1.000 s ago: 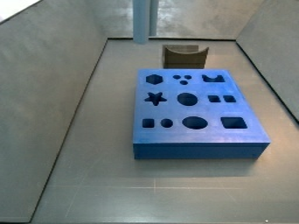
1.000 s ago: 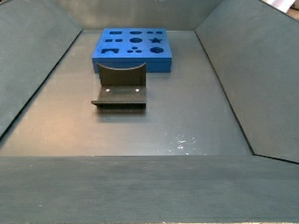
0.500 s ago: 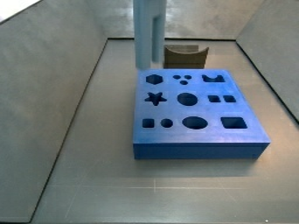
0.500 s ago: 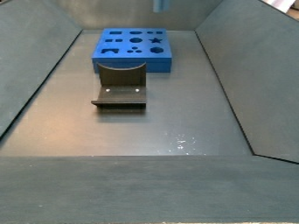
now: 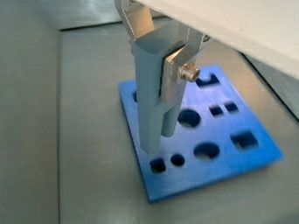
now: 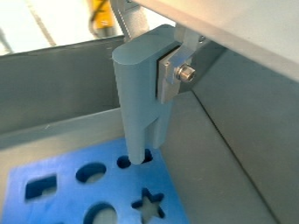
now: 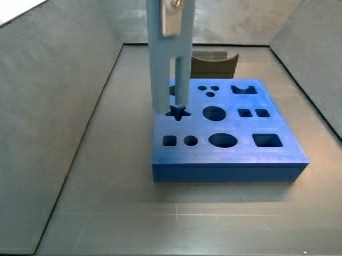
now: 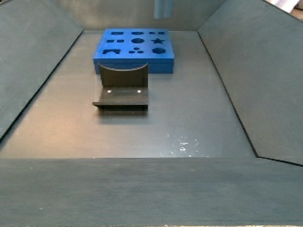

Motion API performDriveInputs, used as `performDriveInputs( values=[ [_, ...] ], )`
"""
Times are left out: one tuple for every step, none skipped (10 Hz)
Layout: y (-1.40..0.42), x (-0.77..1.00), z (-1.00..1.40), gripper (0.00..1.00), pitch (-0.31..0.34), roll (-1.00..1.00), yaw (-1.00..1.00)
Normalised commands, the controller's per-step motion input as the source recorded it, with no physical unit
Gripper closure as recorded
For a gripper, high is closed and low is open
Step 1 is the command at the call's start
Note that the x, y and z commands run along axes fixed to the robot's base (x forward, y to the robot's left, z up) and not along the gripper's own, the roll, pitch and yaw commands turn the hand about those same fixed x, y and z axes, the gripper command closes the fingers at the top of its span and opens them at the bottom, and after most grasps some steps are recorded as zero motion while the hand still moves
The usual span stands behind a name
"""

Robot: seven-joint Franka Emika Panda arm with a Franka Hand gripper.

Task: Pick up the square-circle object. Move up. Place the square-circle object on the fixture. Regrasp the square-circle object. Rotate the square-circle object. Move to above the board. Insert the square-circle object.
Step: Insert the square-circle object.

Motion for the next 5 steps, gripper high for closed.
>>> performDriveInputs(
  values=[
    [-0.28,0.00,-0.30,1.00,-0.020,0.00,-0.91],
    [-0.29,0.00,-0.29,1.00,-0.004,0.00,-0.90],
    [-0.28,0.00,-0.28,1.00,0.000,0.00,-0.90],
    [-0.25,0.00,-0.33,1.00,0.000,0.00,-0.91],
    [-0.18,0.00,-0.35,1.00,0.097,0.00,-0.80]
  ],
)
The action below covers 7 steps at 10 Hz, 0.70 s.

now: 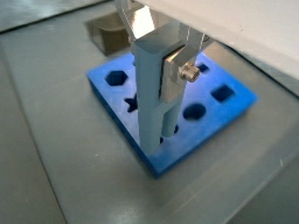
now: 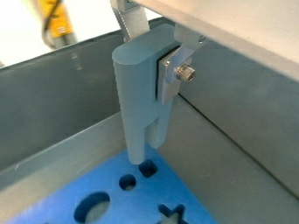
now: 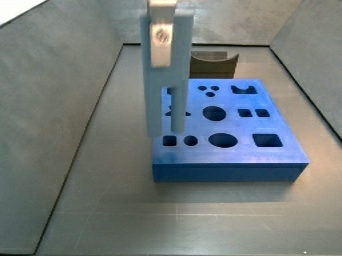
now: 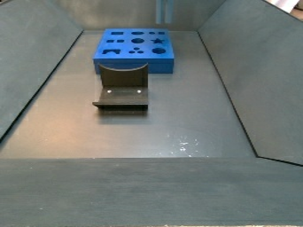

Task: Pick up the square-circle object. Move up. Place the square-circle object on the fixture. Regrasp the square-circle object. Rotate the square-circle object. Move to above the board. Insert the square-circle object.
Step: Insert the square-circle object.

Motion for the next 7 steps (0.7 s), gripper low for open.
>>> performDriveInputs(
  values=[
    [-0.09,0.29,-0.41,1.00,0.059,0.08,-0.60],
    [0.00,0.34,-0.16,1.00,0.000,0.15,-0.03],
    [0.08,0.24,-0.09,1.00,0.020,0.09,0.05],
    [0.07,0.38,-0.09,1.00,0.060,0.18,0.22],
    [0.06,0.36,-0.11,1.00,0.096,0.29,0.26],
    [0.00,0.10,-0.17,1.00,0.019,0.36,0.18],
    [-0.13,0.02,-0.23,1.00,0.000,0.48,0.12]
  ],
)
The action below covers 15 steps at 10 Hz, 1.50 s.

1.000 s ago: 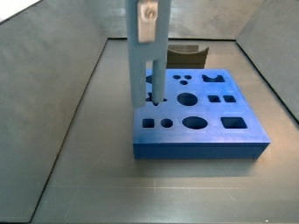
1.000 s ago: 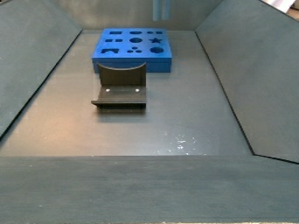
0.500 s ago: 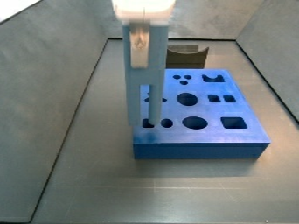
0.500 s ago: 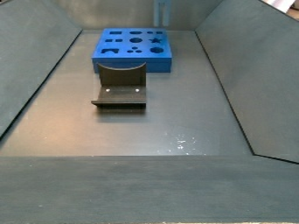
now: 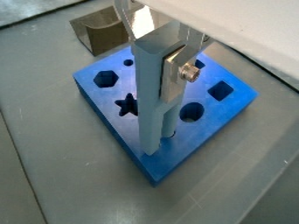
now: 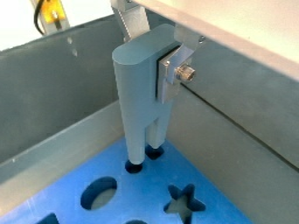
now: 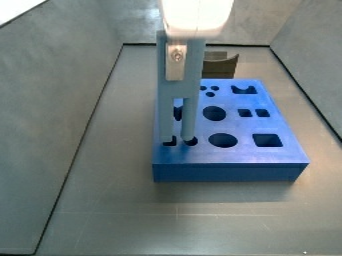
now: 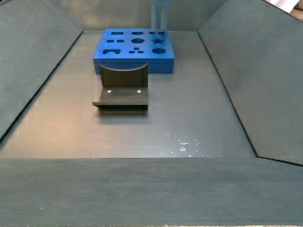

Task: Pick up the square-circle object. Move up. Place the square-circle object on the fixture. Regrasp the square-circle object. Rotate the square-circle object. Move to above the board. Insert the square-circle object.
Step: Insert the square-circle object.

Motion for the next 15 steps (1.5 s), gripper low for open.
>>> performDriveInputs(
  values=[
    [-0.14,0.02,-0.22,1.00,0.000,0.47,0.09],
    [-0.22,0.00,-0.15,1.00,-0.014,0.39,0.02],
    [-0.15,0.00,-0.01,1.00,-0.037,0.12,0.00],
    [-0.09,0.42,-0.02,1.00,0.000,0.12,-0.30],
    [0.01,0.62,-0.07,1.00,-0.037,0.11,-0.52],
    [0.03,0.25,-0.03,1.00,0.000,0.10,-0.37],
    [0.00,-0.08,-0.03,1.00,0.000,0.08,-0.12],
    [0.00,-0.08,-0.08,1.00,0.043,0.10,-0.13],
    [0.00,-0.06,-0.19,1.00,0.000,0.14,0.00],
    [0.00,0.00,-0.22,1.00,0.000,0.18,-0.03],
    [0.00,-0.02,-0.23,1.00,0.000,0.17,-0.19],
    [0.00,0.00,-0.35,1.00,-0.083,0.22,-0.20],
    [0.00,0.31,-0.41,1.00,-0.061,0.23,-0.20],
    [0.02,0.41,-0.36,1.00,-0.026,0.18,-0.21],
    [0.00,0.27,-0.41,1.00,-0.004,0.20,-0.17]
  ],
)
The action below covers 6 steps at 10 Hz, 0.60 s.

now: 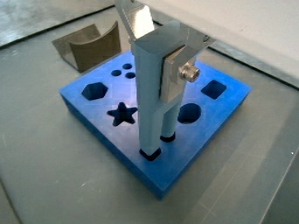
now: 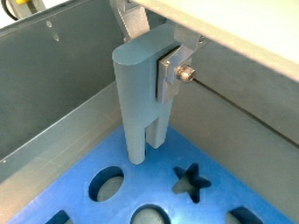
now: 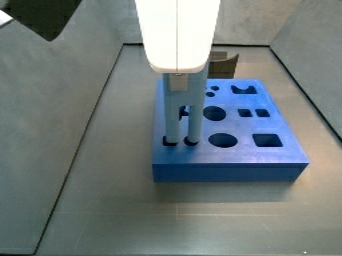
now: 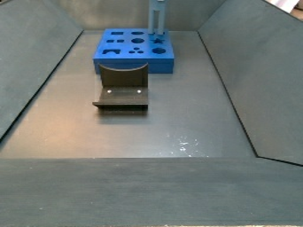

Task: Pick up the square-circle object. Move up. Place the square-circle object on the fixture. Regrasp the square-circle object. Rotate the square-circle object. Move to above the board. Insert the square-circle object.
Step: Insert the square-circle object.

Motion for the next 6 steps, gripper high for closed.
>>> performDriveInputs(
  values=[
    [-0.07,0.07,-0.46,1.00,-0.023,0.20,-0.01],
    [-0.32,-0.05,-0.28,1.00,0.000,0.21,0.00],
    [-0.30,-0.21,-0.17,1.00,-0.046,0.15,0.00],
    [-0.17,-0.29,-0.12,1.00,0.000,0.12,0.00],
    [-0.06,-0.23,-0.12,1.00,0.000,0.11,0.01],
    [0.05,0.00,-0.20,1.00,0.040,0.04,0.04]
  ],
)
